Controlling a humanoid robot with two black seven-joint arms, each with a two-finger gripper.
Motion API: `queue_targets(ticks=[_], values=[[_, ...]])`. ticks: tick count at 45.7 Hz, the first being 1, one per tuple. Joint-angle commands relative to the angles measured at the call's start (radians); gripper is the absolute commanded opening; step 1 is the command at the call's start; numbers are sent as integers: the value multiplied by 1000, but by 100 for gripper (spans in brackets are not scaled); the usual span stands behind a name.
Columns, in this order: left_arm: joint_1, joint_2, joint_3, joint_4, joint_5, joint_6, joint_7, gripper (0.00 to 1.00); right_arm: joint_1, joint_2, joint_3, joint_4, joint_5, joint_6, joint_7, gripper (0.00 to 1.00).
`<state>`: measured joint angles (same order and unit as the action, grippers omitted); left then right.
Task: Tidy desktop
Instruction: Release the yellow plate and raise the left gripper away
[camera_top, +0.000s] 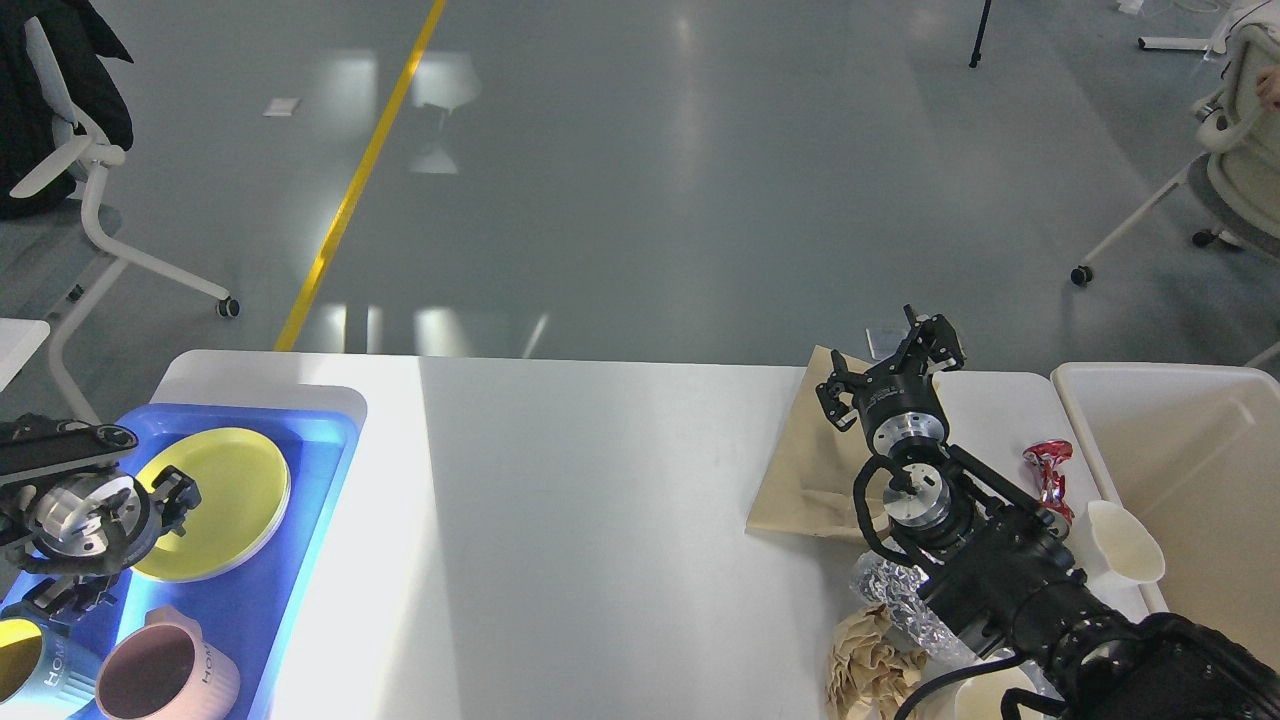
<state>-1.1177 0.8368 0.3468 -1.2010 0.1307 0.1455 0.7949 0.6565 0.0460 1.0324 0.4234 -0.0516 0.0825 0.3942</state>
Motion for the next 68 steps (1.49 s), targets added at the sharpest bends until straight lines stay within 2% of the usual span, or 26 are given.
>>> queue_targets(ticks=[1,5,12,17,36,41,46,52,57,63,64,68], values=[[-8,56,-103,-3,-42,-157,1,95,0,0,0,0,-1,0,0,100],[-14,59,-167,6,-42,-217,0,95,0,0,0,0,-1,-1,0,100],[-25,36,-236,8,-42,-257,-3,96,0,0,0,0,-1,0,0,100],[-20,-27,-238,15,-37,-262,-5,96,0,0,0,0,-1,-1,0,100],[-14,-28,-304,26,-49,-271,-16,97,0,0,0,-2,-1,0,0,100],[-4,-54,-370,73,-106,-273,-16,97,0,0,0,-2,-1,0,2,100],[61,-116,-442,158,-242,-276,-14,97,0,0,0,-2,-1,0,0,100],[130,-168,-569,285,-342,-276,-13,97,0,0,0,-2,-1,0,0,100],[193,-209,-732,379,-350,-276,-13,97,0,0,0,-2,-1,-1,0,100],[309,-234,-986,437,-349,-276,-13,97,0,0,0,-2,-1,0,0,100],[355,-245,-1085,446,-349,-276,-13,97,0,0,0,-2,1,0,0,100],[410,-275,-1265,460,-347,-276,-14,97,0,0,0,-2,-1,0,0,100]])
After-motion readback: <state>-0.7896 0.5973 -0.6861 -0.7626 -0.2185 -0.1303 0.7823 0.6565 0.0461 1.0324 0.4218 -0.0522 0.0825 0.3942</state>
